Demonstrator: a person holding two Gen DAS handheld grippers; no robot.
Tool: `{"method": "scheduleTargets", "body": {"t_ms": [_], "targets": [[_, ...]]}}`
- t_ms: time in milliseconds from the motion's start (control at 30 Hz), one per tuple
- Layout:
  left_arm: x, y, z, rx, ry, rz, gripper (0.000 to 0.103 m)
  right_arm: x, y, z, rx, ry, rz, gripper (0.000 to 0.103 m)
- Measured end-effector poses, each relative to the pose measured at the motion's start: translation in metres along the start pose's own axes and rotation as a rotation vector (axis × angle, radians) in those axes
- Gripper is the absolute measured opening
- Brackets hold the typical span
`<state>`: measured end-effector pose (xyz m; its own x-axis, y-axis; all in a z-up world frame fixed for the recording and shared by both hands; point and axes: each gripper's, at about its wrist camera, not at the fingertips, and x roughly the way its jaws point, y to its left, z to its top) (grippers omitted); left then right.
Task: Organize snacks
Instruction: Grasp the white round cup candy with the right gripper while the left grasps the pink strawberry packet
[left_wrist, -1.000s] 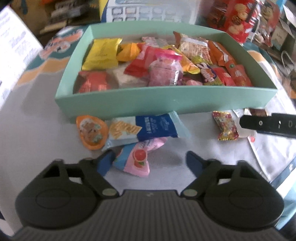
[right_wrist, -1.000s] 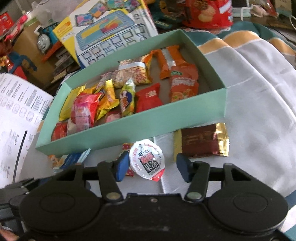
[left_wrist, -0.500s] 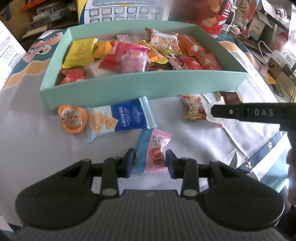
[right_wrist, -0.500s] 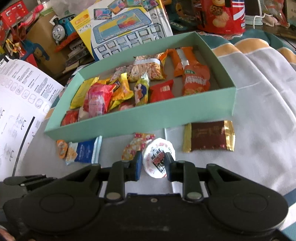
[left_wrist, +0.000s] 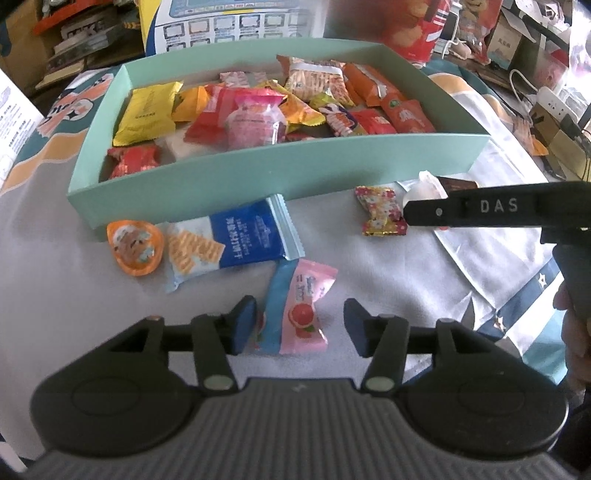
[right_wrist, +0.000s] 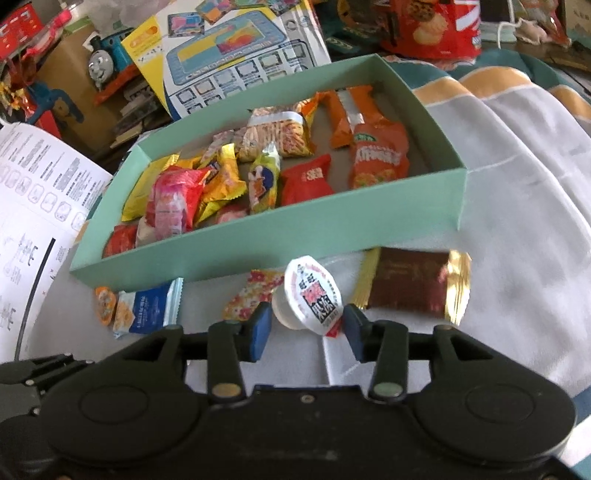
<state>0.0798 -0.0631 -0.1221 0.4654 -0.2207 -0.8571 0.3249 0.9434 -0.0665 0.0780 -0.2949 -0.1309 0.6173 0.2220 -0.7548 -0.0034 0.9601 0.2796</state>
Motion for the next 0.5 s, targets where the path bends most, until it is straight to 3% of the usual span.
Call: {"method": "scheduleTargets", "body": {"t_ms": [100, 500], "targets": [[0.001, -0.002, 0.003, 0.018, -0.013, 0.035, 0.03, -0.001, 0.002, -0.002, -0.01, -0.016, -0.007, 0.04], [-0.016, 0.004, 0.004, -0.033, -0.039, -0.014, 0.029, -0.022, -0.012, -0.007, 0.069, -0.005, 0.013, 0.039]]}}
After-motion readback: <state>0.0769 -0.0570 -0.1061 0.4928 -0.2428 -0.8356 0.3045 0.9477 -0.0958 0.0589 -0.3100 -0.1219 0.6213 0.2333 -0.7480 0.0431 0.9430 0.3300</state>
